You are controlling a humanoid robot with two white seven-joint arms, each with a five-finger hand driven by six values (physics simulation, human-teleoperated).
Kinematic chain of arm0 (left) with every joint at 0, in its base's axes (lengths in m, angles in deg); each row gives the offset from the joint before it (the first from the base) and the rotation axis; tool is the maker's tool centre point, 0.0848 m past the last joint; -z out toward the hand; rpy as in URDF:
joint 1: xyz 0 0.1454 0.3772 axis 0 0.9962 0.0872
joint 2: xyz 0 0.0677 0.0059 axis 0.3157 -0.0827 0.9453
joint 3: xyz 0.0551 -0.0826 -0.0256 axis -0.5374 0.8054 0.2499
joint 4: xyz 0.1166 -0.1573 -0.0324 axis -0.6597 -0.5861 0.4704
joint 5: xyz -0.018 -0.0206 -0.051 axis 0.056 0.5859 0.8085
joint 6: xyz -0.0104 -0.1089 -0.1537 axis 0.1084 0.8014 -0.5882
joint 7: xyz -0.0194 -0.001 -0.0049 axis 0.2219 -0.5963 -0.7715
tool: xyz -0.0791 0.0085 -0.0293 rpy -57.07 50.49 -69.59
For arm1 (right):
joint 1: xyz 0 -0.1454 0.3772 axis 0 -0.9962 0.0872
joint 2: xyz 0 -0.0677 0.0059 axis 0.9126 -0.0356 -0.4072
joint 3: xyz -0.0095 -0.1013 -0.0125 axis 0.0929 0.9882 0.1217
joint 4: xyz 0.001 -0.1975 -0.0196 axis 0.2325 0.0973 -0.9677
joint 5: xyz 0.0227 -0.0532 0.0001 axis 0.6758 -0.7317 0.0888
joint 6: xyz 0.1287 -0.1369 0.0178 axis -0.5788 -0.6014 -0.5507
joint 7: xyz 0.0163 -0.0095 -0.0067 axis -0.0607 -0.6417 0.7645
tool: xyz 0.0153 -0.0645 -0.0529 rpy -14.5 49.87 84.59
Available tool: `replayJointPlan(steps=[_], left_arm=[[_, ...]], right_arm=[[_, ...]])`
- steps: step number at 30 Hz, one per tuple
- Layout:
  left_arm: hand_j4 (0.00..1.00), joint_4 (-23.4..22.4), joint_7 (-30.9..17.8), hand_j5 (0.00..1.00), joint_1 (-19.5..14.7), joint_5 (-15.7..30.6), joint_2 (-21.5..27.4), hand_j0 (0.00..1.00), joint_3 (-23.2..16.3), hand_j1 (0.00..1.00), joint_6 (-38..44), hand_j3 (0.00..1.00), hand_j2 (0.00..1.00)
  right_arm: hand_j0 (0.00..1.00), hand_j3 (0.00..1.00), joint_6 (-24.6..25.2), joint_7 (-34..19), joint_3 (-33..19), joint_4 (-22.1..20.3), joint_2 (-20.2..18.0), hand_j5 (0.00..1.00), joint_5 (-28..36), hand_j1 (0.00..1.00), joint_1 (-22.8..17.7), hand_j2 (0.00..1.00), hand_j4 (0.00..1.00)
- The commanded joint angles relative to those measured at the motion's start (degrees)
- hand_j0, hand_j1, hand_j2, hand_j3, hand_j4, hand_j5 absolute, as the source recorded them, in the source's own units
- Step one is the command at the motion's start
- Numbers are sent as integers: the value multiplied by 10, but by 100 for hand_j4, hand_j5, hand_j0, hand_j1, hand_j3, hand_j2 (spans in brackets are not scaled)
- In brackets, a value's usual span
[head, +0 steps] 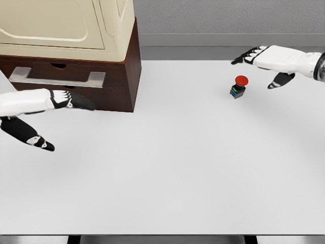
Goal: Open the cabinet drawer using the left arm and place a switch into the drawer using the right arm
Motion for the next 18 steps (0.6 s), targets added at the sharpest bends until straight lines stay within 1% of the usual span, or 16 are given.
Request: replayJointPlan(steps=[1, 3, 5, 8, 10, 11, 15, 17, 18], left_arm=[[100, -1, -3, 100, -4, 46, -4, 100, -9, 100, 78, 100, 100], [100, -1, -3, 100, -15, 50, -6, 100, -9, 100, 120, 100, 100], [100, -1, -3, 100, -21, 51, -7, 100, -9, 100, 152, 100, 100], [100, -2, -3, 100, -41, 49, -2, 100, -9, 100, 229, 100, 100], [98, -2, -3, 98, -48, 48, 12, 98, -9, 98, 231, 98, 98], [99, -2, -3, 99, -53, 48, 14, 99, -9, 99, 231, 99, 99], [99, -2, -3, 99, -55, 39, 13, 99, -9, 99, 262, 99, 99], [99, -2, -3, 99, -55, 37, 13, 99, -9, 99, 264, 99, 99], [99, -2, -3, 99, -56, 37, 13, 99, -9, 99, 264, 99, 99]], right_arm=[[100, 100, 2, 0, 2, 12, 10, 100, -5, 100, 0, 100, 100], [100, 100, 2, 0, 14, 14, 11, 100, -3, 100, 0, 100, 100], [100, 100, 2, 0, 15, 18, 13, 100, -3, 100, 0, 100, 100], [100, 100, 2, 0, 17, 27, 18, 100, -3, 100, 0, 100, 100], [100, 100, 2, 0, 22, 45, 28, 100, -3, 100, 9, 100, 100], [100, 100, 2, 0, 27, 62, 37, 100, -4, 100, 16, 100, 100], [100, 100, 2, 0, 48, 102, 57, 100, -5, 100, 38, 100, 100], [100, 100, 2, 0, 51, 106, 59, 100, -6, 100, 39, 100, 100], [100, 100, 2, 0, 57, 114, 63, 100, -6, 100, 40, 100, 100]])
